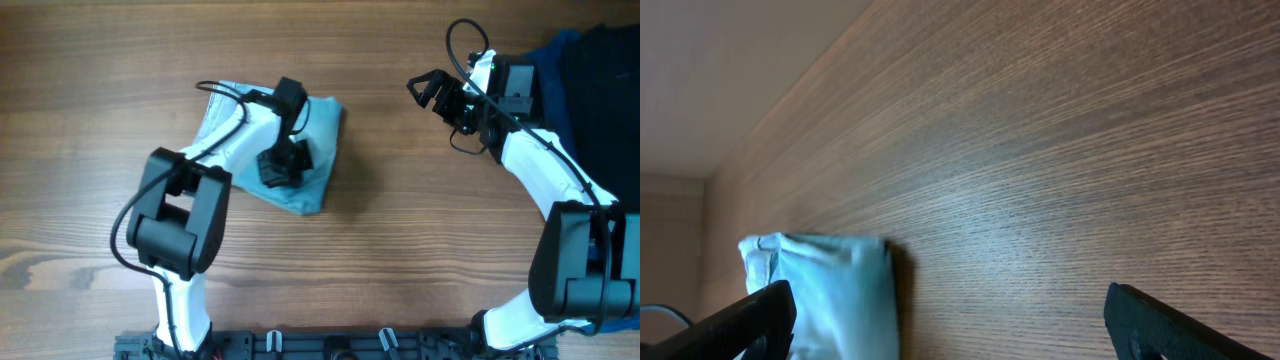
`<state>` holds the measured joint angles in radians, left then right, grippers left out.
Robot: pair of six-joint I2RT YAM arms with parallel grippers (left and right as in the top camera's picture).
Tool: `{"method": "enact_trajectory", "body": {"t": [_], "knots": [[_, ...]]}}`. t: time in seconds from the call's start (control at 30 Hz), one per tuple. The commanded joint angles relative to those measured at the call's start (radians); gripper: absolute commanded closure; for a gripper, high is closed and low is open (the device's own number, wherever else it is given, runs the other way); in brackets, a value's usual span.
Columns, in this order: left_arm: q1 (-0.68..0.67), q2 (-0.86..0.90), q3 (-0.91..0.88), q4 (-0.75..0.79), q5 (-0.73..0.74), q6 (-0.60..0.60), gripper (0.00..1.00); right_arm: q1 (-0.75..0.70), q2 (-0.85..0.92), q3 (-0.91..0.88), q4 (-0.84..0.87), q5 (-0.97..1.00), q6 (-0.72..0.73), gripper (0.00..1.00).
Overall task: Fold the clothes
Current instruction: 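Grasp the jeans bundle with left gripper and drag it to the far-left corner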
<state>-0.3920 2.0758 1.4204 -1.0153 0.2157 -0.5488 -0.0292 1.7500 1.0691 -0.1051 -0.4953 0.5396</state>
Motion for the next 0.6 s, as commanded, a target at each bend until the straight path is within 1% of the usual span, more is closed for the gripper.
{"method": "enact_trajectory", "body": {"t": [0.0,0.03,0.1,0.13,0.2,0.3,0.37,0.43,0.47,0.5,0.53,0.57], "knots": [[0.119,0.021,-0.014,-0.09,-0.332,-0.009,0.96,0.003,-0.005,-0.002,0.003,0.01,-0.012,0.0],[0.165,0.021,-0.014,-0.092,-0.421,-0.01,0.96,0.003,-0.005,-0.002,0.003,0.01,-0.012,0.0],[0.228,0.021,-0.013,-0.024,-0.484,-0.009,0.95,0.003,-0.005,-0.002,0.003,0.01,-0.012,0.0],[0.256,0.02,-0.006,0.021,-0.486,-0.006,0.95,0.003,-0.005,-0.002,0.003,0.01,-0.012,0.0],[0.296,0.016,0.038,0.055,-0.486,-0.006,0.94,0.003,-0.005,-0.002,0.003,0.011,-0.012,0.01],[0.317,-0.023,0.165,-0.003,-0.478,0.005,0.94,0.003,-0.005,-0.002,0.002,0.01,-0.012,0.01],[0.311,-0.072,0.252,-0.059,-0.423,0.076,0.92,0.003,-0.005,-0.002,0.002,0.01,-0.012,0.01],[0.304,-0.127,0.299,-0.104,-0.385,0.081,0.84,0.003,-0.005,-0.002,0.003,0.01,-0.012,0.01],[0.302,-0.171,0.303,-0.11,-0.333,0.081,0.74,0.003,-0.005,-0.002,0.003,0.011,-0.012,0.01],[0.302,-0.199,0.302,-0.115,-0.287,0.081,0.67,0.003,-0.005,-0.002,0.003,0.01,-0.012,0.01],[0.303,-0.216,0.302,-0.116,-0.244,0.081,0.62,0.003,-0.005,-0.002,0.002,0.01,-0.012,0.01],[0.303,-0.219,0.302,-0.115,-0.224,0.081,0.63,0.003,-0.005,-0.002,0.003,0.01,-0.012,0.01]]}}
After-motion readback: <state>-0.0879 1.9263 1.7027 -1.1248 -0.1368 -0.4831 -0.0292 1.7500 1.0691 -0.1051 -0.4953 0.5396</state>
